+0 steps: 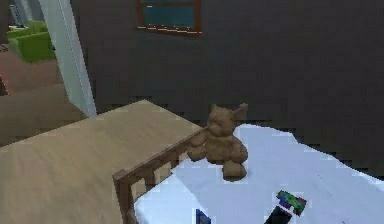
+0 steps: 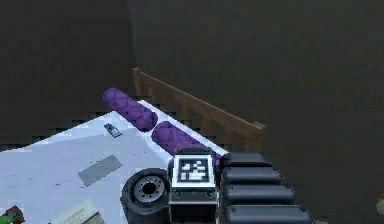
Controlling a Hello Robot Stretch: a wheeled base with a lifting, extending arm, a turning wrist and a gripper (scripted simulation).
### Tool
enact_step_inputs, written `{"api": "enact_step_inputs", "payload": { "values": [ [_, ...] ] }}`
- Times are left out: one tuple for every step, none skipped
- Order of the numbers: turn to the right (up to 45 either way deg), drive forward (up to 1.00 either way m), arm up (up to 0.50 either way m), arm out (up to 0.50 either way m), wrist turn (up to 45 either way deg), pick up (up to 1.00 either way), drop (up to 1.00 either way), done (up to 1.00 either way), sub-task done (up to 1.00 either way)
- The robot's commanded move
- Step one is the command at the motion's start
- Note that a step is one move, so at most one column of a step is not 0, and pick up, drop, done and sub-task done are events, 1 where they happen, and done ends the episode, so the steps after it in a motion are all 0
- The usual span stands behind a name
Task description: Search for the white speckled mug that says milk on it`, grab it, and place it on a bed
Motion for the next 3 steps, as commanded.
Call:
{"api": "enact_step_inputs", "payload": {
  "values": [
    [3.0,0.0,0.0,0.0,0.0,0.0,0.0,0.0,0.0],
    [39.0,0.0,0.0,0.0,0.0,0.0,0.0,0.0,0.0],
    [0.0,0.05,0.0,0.0,0.0,0.0,0.0,0.0,0.0]
  ]
}}
